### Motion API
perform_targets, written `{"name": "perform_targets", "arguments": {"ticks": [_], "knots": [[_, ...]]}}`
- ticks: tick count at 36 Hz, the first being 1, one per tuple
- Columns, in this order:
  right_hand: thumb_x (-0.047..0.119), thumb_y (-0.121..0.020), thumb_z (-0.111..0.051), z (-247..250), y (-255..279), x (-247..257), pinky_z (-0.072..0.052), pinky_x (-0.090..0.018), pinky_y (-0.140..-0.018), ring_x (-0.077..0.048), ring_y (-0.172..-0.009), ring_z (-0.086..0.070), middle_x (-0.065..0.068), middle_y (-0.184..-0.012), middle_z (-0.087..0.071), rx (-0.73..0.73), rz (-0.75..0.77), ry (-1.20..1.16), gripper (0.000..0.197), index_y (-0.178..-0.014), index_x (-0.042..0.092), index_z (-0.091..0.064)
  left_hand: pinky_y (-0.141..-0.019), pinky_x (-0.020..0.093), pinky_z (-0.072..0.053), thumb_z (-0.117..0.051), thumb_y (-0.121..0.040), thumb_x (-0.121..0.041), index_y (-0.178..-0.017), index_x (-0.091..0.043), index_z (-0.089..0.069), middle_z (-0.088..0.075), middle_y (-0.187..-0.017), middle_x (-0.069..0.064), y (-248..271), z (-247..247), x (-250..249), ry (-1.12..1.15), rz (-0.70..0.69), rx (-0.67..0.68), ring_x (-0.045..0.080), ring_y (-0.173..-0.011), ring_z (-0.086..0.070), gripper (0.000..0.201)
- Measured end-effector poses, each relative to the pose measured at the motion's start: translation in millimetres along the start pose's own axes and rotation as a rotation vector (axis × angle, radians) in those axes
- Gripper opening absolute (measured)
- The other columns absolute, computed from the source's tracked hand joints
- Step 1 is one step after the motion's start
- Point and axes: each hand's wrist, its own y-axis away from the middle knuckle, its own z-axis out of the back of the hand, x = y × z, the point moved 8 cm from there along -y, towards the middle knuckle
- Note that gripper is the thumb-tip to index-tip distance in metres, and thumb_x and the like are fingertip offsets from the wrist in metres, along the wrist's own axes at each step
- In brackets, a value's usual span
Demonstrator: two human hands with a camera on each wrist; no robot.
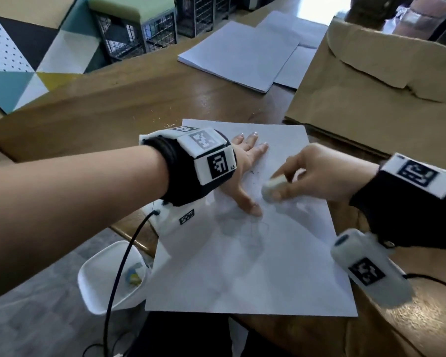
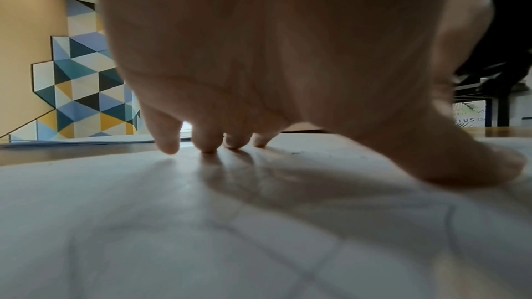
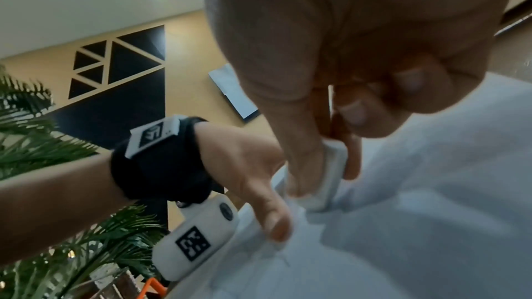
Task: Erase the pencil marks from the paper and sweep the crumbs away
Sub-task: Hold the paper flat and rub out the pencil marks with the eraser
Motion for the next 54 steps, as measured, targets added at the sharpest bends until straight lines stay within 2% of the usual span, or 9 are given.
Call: {"name": "perform_targets", "arguments": {"ticks": [10, 17, 22, 28, 36, 41, 45, 50, 54], "knots": [[0.032, -0.072, -0.076, 19, -22, -3, -0.04, -0.025, -0.065, -0.015, -0.069, -0.048, -0.018, -0.085, -0.063, -0.151, -0.005, -0.054, 0.033, -0.095, 0.009, -0.074, -0.12, 0.044, -0.001, -0.067, -0.063, -0.068, -0.149, -0.018, 0.017, 0.022, -0.157, 0.005, 2, 0, -1, -0.007, -0.01, -0.016, 0.023, -0.147, 0.013, 0.13], [0.038, -0.069, -0.077, -4, 1, 1, -0.038, -0.02, -0.067, -0.006, -0.063, -0.05, 0.008, -0.084, -0.067, 0.139, 0.024, 0.153, 0.024, -0.092, 0.031, -0.074, -0.12, 0.046, -0.002, -0.067, -0.063, -0.068, -0.148, -0.019, 0.02, 0.025, -0.156, 0.004, -1, 0, -3, -0.025, -0.005, 0.014, 0.023, -0.146, 0.015, 0.131], [0.037, -0.072, -0.076, 22, -25, 2, -0.049, -0.037, -0.084, -0.032, -0.086, -0.059, -0.022, -0.101, -0.064, -0.126, -0.008, 0.081, 0.043, -0.1, 0.005, -0.07, -0.12, 0.043, -0.002, -0.065, -0.064, -0.068, -0.148, -0.019, 0.02, 0.025, -0.156, 0.006, 1, 0, -4, -0.03, -0.018, 0.014, 0.025, -0.146, 0.014, 0.129], [0.027, -0.072, -0.077, -4, 7, -7, -0.037, -0.008, -0.056, 0.011, -0.056, -0.05, 0.012, -0.073, -0.055, 0.064, 0.087, 0.079, 0.022, -0.094, 0.024, -0.074, -0.12, 0.043, -0.001, -0.067, -0.064, -0.067, -0.148, -0.021, 0.02, 0.025, -0.156, 0.003, 1, 1, -2, -0.018, -0.007, 0.012, 0.023, -0.146, 0.014, 0.129], [0.033, -0.071, -0.077, 24, -18, -2, -0.047, -0.035, -0.078, -0.027, -0.077, -0.054, -0.02, -0.092, -0.063, -0.165, -0.019, 0.048, 0.039, -0.099, 0.006, -0.072, -0.118, 0.041, -0.001, -0.065, -0.065, -0.069, -0.148, -0.02, 0.019, 0.024, -0.156, 0.005, 1, 0, -3, -0.035, -0.013, 0.004, 0.024, -0.146, 0.013, 0.128], [0.03, -0.07, -0.077, -3, 8, -7, -0.037, -0.011, -0.061, 0.004, -0.06, -0.051, 0.012, -0.075, -0.056, 0.028, 0.061, 0.081, 0.022, -0.092, 0.024, -0.074, -0.118, 0.041, 0.0, -0.066, -0.064, -0.068, -0.148, -0.022, 0.019, 0.022, -0.157, 0.005, 0, 1, -3, -0.031, -0.012, -0.013, 0.024, -0.147, 0.012, 0.128], [0.04, -0.066, -0.078, 0, 2, -11, -0.045, -0.025, -0.081, -0.009, -0.08, -0.058, 0.009, -0.087, -0.068, 0.091, -0.026, 0.061, 0.022, -0.086, 0.034, -0.073, -0.118, 0.043, 0.0, -0.067, -0.064, -0.067, -0.148, -0.022, 0.021, 0.023, -0.157, 0.005, -2, 2, -4, -0.056, -0.004, 0.002, 0.025, -0.147, 0.012, 0.129], [0.037, -0.069, -0.079, 28, -23, -8, -0.042, -0.018, -0.055, -0.011, -0.062, -0.047, 0.001, -0.072, -0.058, -0.144, -0.098, -0.122, 0.029, -0.092, 0.021, -0.075, -0.118, 0.041, -0.002, -0.067, -0.066, -0.066, -0.148, -0.019, 0.019, 0.021, -0.157, 0.007, 1, 3, -5, -0.061, -0.011, -0.005, 0.026, -0.147, 0.01, 0.128], [0.038, -0.067, -0.079, 13, -7, -14, -0.049, -0.031, -0.08, -0.02, -0.085, -0.062, -0.002, -0.09, -0.07, -0.1, -0.064, -0.047, 0.025, -0.087, 0.025, -0.074, -0.118, 0.039, 0.0, -0.068, -0.065, -0.065, -0.149, -0.02, 0.018, 0.02, -0.157, 0.005, 0, 3, -4, -0.048, 0.002, -0.02, 0.024, -0.147, 0.011, 0.128]]}}
